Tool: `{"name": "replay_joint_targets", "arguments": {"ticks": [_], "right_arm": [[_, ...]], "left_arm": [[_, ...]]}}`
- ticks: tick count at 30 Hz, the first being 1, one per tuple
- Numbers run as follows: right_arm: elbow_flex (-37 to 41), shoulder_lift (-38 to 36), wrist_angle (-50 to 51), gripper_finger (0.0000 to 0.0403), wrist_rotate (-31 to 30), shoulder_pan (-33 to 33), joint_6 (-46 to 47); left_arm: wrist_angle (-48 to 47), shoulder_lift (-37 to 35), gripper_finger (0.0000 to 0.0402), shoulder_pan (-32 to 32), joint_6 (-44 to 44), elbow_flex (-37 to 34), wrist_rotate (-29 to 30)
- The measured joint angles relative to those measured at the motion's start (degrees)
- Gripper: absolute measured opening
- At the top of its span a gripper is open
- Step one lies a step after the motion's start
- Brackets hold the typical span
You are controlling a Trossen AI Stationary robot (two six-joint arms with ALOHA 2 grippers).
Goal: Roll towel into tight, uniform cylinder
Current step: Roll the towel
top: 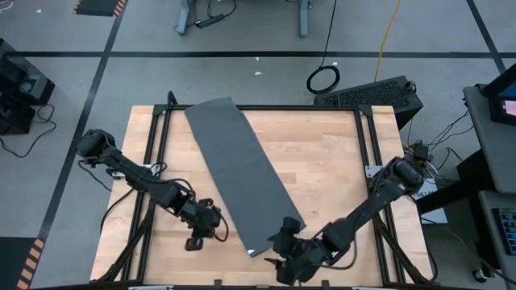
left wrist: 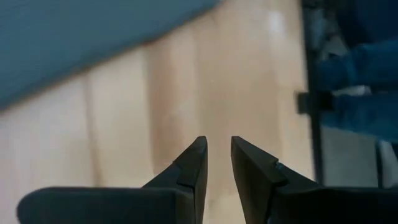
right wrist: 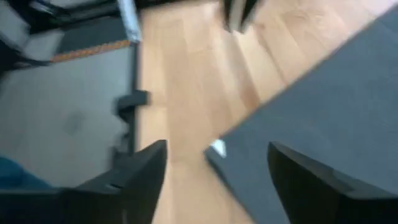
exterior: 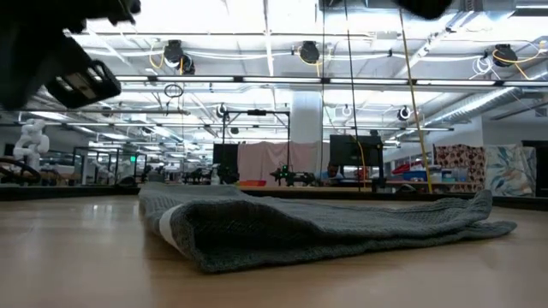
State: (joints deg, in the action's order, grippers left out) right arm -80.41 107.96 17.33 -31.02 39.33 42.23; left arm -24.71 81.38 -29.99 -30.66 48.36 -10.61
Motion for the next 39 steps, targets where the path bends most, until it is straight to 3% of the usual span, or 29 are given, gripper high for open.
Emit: {"name": "replay_joint_targets", "arguments": {"ticks": [7, 16, 24, 31, 39], "right_arm": [[-0.1, 10.3, -14.7, 0.0303, 2.3, 0.0, -2.4], [-7.6, 18.2, -8.7, 0.0277, 0.7, -1.0, -5.6], [-8.3, 20.5, -7.8, 0.0218, -0.2, -2.2, -4.5], [-8.3, 20.7, -6.0, 0.0156, 1.3, -2.2, -3.9], [-8.3, 21.2, -6.4, 0.0093, 1.8, -2.6, -4.9]], "left_arm": [[-0.3, 0.0, 0.0077, -2.2, 4.1, 0.8, -0.5], [-1.1, 0.0, 0.0077, -3.5, 4.3, 0.8, 0.2], [-1.7, 0.0, 0.0077, -4.6, 4.9, 0.9, 2.3], [-1.1, 0.0, 0.0077, -5.0, 10.7, 0.9, 6.2], [10.8, 1.6, 0.0077, -5.0, 26.9, 0.9, 13.1]]}}
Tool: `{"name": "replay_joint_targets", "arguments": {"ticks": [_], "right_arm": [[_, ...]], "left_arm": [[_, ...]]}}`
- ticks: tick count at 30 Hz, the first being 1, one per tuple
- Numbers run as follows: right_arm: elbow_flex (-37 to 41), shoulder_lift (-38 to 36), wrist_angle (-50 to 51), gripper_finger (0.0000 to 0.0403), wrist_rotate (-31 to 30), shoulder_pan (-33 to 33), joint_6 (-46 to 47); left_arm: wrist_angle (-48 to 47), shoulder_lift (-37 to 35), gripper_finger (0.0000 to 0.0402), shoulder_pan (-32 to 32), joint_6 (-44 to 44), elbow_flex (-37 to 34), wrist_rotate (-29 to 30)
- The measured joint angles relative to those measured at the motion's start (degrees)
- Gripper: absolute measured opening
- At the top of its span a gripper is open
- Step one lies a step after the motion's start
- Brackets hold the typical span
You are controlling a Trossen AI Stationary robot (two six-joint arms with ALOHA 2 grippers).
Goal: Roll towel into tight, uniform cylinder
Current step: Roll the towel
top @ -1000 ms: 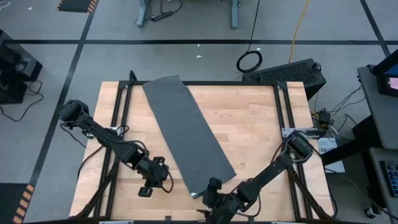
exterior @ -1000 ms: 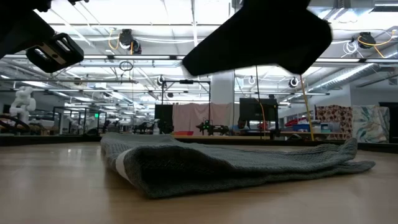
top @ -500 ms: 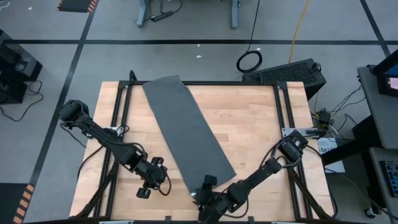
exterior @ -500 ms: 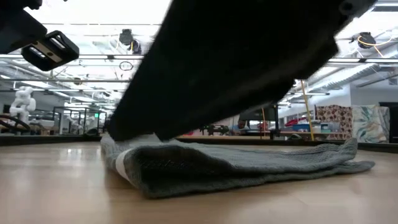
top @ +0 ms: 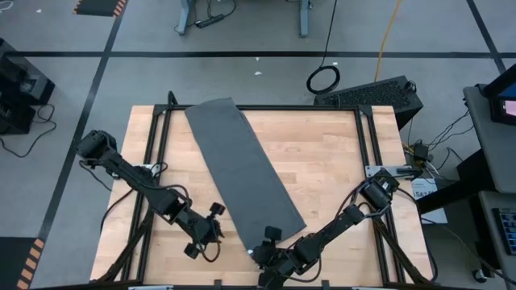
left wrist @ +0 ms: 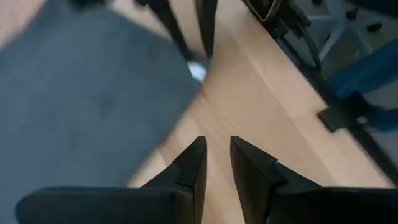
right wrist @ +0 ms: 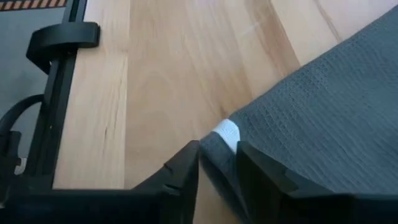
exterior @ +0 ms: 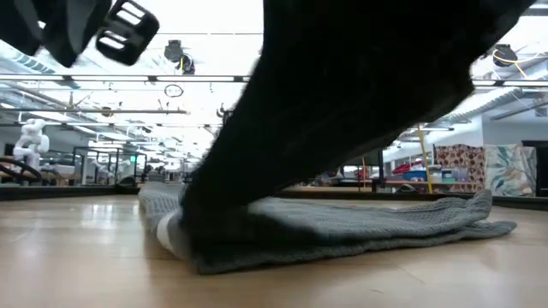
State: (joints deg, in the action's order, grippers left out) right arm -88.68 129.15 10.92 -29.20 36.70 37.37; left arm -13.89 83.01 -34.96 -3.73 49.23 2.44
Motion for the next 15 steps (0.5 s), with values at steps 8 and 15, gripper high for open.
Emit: {"name": "replay_joint_targets", "arguments": {"ticks": [8, 15], "right_arm": [[0.0, 1.1, 0.2, 0.0012, 2.6, -0.3, 2.4], [0.0, 0.4, 0.5, 0.0003, 2.7, -0.2, 6.3]], "left_arm": [[10.6, 6.6, 0.0077, 0.2, 10.2, 0.0, -0.5], [18.7, 10.5, 0.0097, -0.7, 11.6, 0.1, -0.1]]}}
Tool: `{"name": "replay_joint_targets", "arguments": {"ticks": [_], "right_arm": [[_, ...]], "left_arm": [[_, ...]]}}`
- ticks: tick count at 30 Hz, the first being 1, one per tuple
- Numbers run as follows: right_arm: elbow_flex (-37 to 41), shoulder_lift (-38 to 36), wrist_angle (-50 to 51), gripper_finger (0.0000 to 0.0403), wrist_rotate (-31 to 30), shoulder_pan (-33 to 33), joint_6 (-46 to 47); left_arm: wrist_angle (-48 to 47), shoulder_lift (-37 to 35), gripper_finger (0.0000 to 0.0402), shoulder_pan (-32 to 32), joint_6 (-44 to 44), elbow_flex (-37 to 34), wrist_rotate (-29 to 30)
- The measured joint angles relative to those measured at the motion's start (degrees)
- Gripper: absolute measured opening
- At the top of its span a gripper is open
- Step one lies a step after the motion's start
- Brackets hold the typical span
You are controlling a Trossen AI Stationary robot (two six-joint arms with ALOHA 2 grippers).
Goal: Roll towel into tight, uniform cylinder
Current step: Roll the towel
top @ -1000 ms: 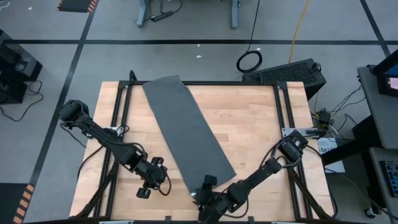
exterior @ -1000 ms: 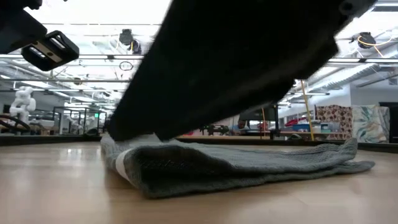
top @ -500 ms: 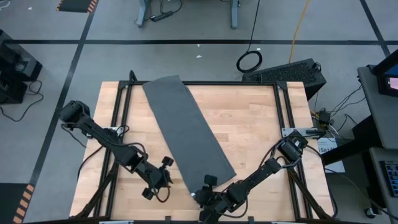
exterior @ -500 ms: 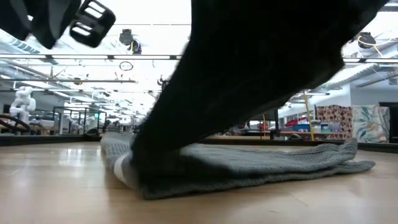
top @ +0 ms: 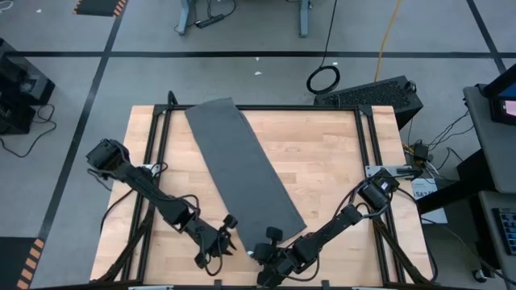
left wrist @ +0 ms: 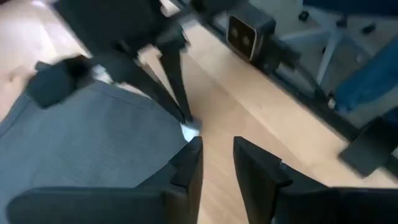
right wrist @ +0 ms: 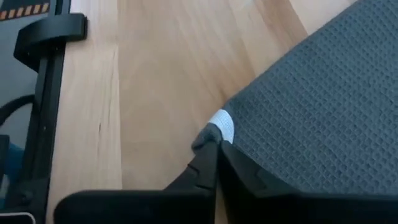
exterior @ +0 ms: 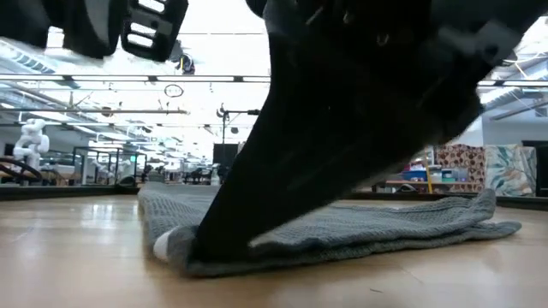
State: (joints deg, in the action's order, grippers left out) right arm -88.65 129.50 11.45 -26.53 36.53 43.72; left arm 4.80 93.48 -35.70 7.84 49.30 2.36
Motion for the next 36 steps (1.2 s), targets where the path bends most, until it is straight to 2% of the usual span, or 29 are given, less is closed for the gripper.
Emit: {"name": "replay_joint_targets", "arguments": {"ticks": [3, 9, 13, 15, 20, 24, 31, 33, 36], "right_arm": [[0.0, -1.2, -0.2, 0.0002, -0.2, 0.2, 1.5], [0.0, -3.2, 0.1, 0.0001, -0.2, 0.3, 2.2], [0.0, -3.5, -0.2, 0.0001, -0.4, 0.3, 2.7], [0.0, -3.5, -0.2, 0.0001, -0.3, 0.3, 3.3], [0.0, -3.5, -0.5, 0.0000, -0.4, 0.3, 3.9], [0.0, -3.5, -0.9, 0.0000, -0.4, 0.3, 4.7], [0.0, -3.5, -0.9, 0.0000, -0.6, 0.3, 5.7], [0.0, -3.5, -0.9, 0.0000, -0.6, 0.3, 6.6], [0.0, -3.5, -0.9, 0.0000, -0.6, 0.3, 6.6]], "left_arm": [[1.2, 3.2, 0.0130, 0.0, 4.4, -0.1, 0.8], [4.8, 6.7, 0.0183, 0.0, 12.2, -0.1, 7.7], [7.9, 8.6, 0.0187, 0.5, 14.0, 0.0, 2.4], [9.6, 10.3, 0.0187, 0.4, 14.1, 0.0, 1.7], [13.5, 12.9, 0.0167, 0.3, 14.1, 0.0, 3.9], [15.0, 13.4, 0.0146, 0.0, 15.3, 0.0, 10.5], [14.9, 13.3, 0.0136, 0.2, 21.4, 0.0, 8.3], [15.5, 13.3, 0.0121, 0.2, 21.5, 0.0, 8.3], [16.9, 13.3, 0.0078, 0.3, 21.3, 0.0, 7.2]]}}
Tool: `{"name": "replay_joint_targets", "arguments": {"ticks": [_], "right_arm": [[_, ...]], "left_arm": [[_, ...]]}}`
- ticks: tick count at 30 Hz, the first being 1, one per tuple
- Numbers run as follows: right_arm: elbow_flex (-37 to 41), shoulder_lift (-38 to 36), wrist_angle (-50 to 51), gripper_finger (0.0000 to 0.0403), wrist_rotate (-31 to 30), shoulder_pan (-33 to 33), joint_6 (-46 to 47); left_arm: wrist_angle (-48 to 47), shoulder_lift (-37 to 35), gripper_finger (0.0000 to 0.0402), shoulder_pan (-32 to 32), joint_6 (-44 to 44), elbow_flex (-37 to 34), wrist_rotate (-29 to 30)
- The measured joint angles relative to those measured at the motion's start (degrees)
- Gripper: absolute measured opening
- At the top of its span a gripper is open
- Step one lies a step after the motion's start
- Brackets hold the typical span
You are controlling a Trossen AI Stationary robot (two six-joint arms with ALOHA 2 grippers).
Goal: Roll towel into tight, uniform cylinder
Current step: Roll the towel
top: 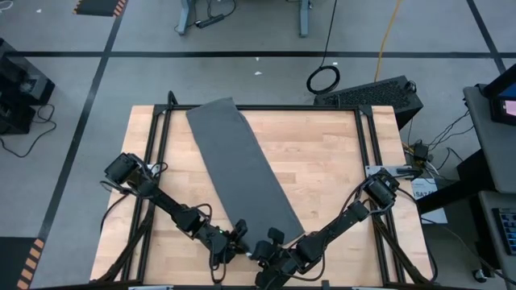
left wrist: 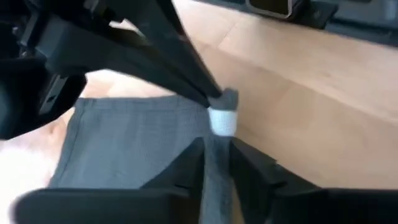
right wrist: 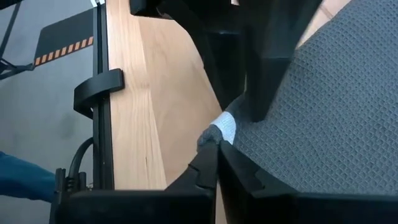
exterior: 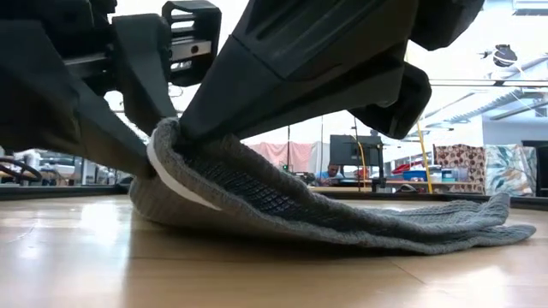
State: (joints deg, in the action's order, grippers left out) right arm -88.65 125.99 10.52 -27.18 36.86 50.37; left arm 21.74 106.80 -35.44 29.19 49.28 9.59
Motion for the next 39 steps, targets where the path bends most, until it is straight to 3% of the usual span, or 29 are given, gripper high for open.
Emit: {"name": "replay_joint_targets", "arguments": {"ticks": [4, 11, 18, 24, 27, 29, 39], "right_arm": [[0.0, 0.0, 0.0, 0.0000, 0.0, 0.0, 0.6], [0.0, -0.2, 1.7, 0.0018, 3.1, 0.0, 5.4], [0.0, -4.8, 4.3, 0.0140, 6.4, 3.9, 14.1], [0.0, -4.7, -1.0, 0.0243, -2.7, 8.1, 22.4], [0.0, -3.9, -0.3, 0.0271, 0.1, 8.1, 29.6], [0.0, -3.8, 0.1, 0.0274, 0.6, 7.8, 27.9], [0.0, -4.0, 1.7, 0.0239, -10.9, 7.5, 18.4]], "left_arm": [[0.1, 0.0, 0.0012, 0.2, -2.6, 0.0, -0.8], [-0.5, 0.0, 0.0004, 1.5, -5.7, 0.0, -5.7], [-9.4, 0.0, 0.0002, 3.1, -9.9, 4.3, -13.3], [-12.3, 0.0, 0.0001, 6.1, -15.4, 9.3, -18.7], [-15.4, 0.0, 0.0001, 8.3, -16.8, 11.4, -21.7], [-18.0, 0.0, 0.0001, 9.8, -16.8, 12.2, -24.0], [-19.1, 2.8, 0.0000, 14.7, -16.9, 12.8, -38.5]]}}
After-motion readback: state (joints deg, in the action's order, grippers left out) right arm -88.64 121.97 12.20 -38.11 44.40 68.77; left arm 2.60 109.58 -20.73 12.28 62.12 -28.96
